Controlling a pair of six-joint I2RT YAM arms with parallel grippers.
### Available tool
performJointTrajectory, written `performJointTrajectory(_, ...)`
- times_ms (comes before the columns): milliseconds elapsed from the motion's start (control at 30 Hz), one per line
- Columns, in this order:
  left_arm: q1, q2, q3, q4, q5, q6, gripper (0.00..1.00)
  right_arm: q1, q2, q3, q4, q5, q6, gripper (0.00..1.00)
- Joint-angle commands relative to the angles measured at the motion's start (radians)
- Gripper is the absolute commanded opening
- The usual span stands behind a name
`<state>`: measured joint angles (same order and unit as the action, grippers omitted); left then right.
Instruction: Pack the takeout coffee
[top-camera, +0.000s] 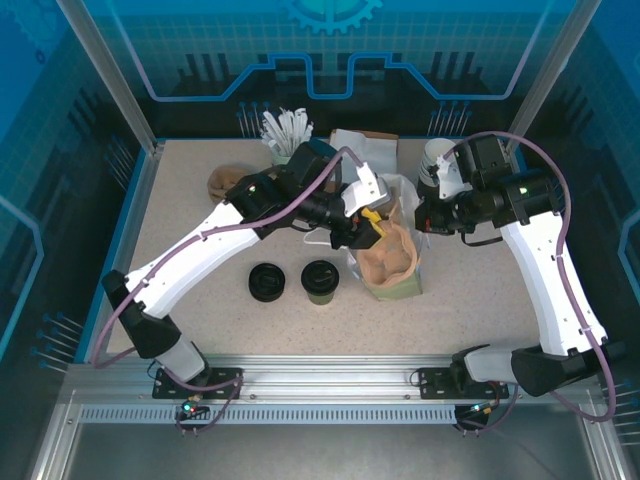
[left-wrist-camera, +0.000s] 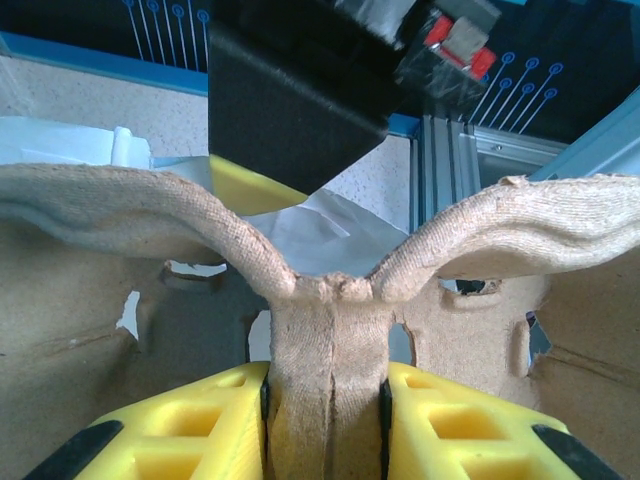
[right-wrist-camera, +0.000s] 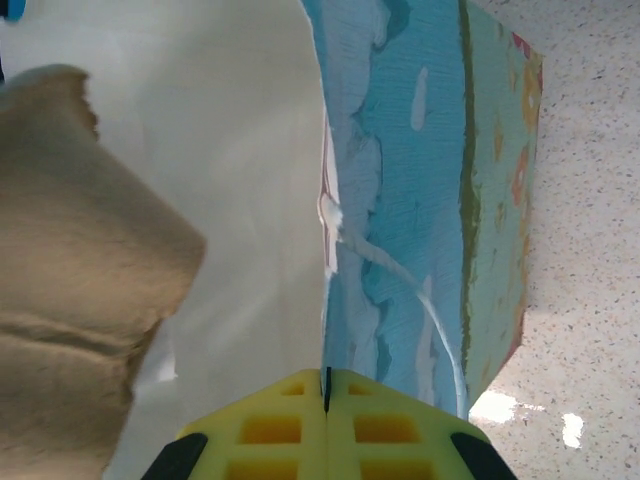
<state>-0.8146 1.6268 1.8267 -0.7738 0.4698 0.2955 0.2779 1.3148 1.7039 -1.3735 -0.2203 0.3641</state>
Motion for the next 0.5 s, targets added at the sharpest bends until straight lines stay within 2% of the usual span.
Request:
performJointTrajectory(0,-0.001,0.025,0.047,-0.053,0.027,0.040,0.32,0.018,-0.016,-0.012,-0.027,-0.045,-0.035,0.00)
performJointTrajectory(467,0.036,0.071,0.059,-0.123,0.032,0.124,0.33,0.023,-0.020,-0.049,-0.045,-0.118,-0.098,0.00)
